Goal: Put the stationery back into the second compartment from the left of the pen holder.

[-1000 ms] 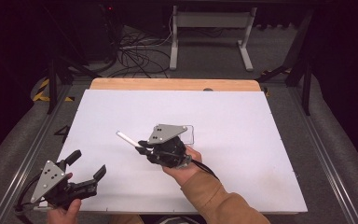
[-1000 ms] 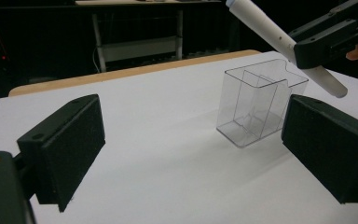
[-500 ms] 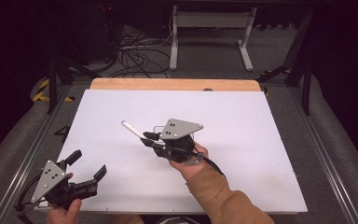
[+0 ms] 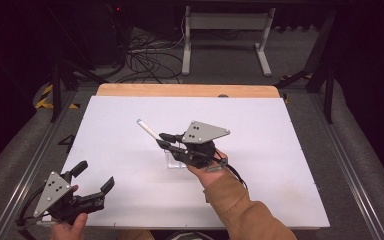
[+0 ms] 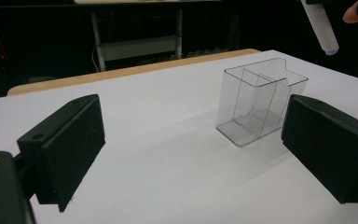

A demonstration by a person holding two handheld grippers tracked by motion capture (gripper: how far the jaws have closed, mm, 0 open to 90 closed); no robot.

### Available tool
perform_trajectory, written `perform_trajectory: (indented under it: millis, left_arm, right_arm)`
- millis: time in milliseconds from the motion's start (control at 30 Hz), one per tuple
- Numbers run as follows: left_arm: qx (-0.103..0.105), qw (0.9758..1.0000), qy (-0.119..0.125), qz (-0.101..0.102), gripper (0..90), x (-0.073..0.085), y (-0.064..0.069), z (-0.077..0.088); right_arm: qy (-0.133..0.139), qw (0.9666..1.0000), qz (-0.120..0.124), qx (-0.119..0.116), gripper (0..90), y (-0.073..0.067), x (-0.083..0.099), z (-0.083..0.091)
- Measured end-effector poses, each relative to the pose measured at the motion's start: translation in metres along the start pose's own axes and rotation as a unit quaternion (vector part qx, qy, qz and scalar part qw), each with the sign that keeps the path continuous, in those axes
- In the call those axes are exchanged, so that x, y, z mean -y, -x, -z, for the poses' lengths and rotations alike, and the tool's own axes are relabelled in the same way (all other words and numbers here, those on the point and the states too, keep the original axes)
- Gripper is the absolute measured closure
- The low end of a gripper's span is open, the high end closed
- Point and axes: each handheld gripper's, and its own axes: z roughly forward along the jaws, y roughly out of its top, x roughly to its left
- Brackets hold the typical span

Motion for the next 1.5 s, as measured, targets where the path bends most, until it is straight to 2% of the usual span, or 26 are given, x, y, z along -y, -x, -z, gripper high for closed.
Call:
perform_trajectory:
  millis: [133, 300, 500, 633, 800, 1133, 1500]
  left_arm:
    - [0.000, 1.0000, 0.000, 0.000, 6.8, 0.000, 0.000, 0.000]
    - [0.000, 1.0000, 0.000, 0.000, 6.8, 0.000, 0.000, 0.000]
    - [0.000, 1.0000, 0.000, 0.000, 6.8, 0.000, 0.000, 0.000]
    - [0.000, 1.0000, -0.001, 0.000, 6.8, 0.000, 0.000, 0.000]
    - [0.000, 1.0000, -0.001, 0.000, 6.8, 0.000, 0.000, 0.000]
    - [0.001, 1.0000, -0.002, 0.000, 6.8, 0.000, 0.000, -0.001]
    - [0.002, 1.0000, -0.001, 0.002, 6.8, 0.001, 0.000, -0.001]
  right_arm:
    - [0.008, 0.9999, -0.007, 0.005, 79.0, 0.007, 0.002, 0.001]
    - [0.017, 0.9996, -0.006, 0.021, 79.0, 0.015, 0.006, 0.002]
    - [0.023, 0.9988, -0.017, 0.040, 79.0, 0.025, 0.011, 0.005]
    - [0.029, 0.9982, -0.009, 0.052, 79.0, 0.030, 0.015, 0.007]
    - [0.038, 0.9970, -0.014, 0.067, 79.0, 0.035, 0.022, 0.009]
    - [0.029, 0.9951, -0.039, 0.086, 79.0, 0.047, 0.037, 0.001]
    - [0.019, 0.9946, -0.041, 0.093, 79.0, 0.051, 0.046, -0.012]
